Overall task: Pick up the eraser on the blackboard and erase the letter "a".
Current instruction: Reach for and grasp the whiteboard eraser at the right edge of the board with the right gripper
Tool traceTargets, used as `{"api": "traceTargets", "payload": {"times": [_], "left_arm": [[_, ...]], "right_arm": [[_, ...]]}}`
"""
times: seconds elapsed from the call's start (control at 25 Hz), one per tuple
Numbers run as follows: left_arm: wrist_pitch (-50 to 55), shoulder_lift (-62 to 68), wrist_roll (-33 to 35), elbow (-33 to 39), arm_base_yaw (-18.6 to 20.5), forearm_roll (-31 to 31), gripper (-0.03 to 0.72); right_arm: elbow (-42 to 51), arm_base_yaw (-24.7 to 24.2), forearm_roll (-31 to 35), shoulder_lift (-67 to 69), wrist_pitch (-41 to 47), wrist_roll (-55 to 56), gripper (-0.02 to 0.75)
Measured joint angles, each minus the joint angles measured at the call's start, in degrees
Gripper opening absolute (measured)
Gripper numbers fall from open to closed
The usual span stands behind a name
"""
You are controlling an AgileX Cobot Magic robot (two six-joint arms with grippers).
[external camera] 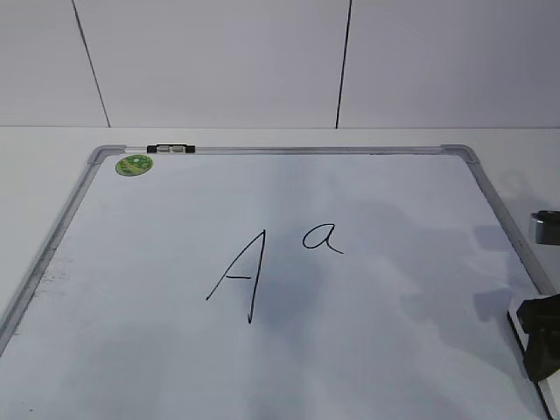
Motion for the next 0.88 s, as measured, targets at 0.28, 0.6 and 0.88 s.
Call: {"api": "traceTargets", "payload": {"times": [0.28,0.6,0.88], "left_arm": [[0.0,0.0,0.0,0.0,0.0,0.0,0.245],[0.0,0.0,0.0,0.0,0.0,0.0,0.245],[0.0,0.0,0.0,0.0,0.0,0.0,0.245]], "right_arm": [[0.0,0.0,-0.1,0.0,0.0,-0.2,0.560],[0.0,0.0,-0.2,0.0,-0.1,-0.2,0.559],[0.0,0.0,-0.2,0.0,-0.1,-0.2,0.559]]}}
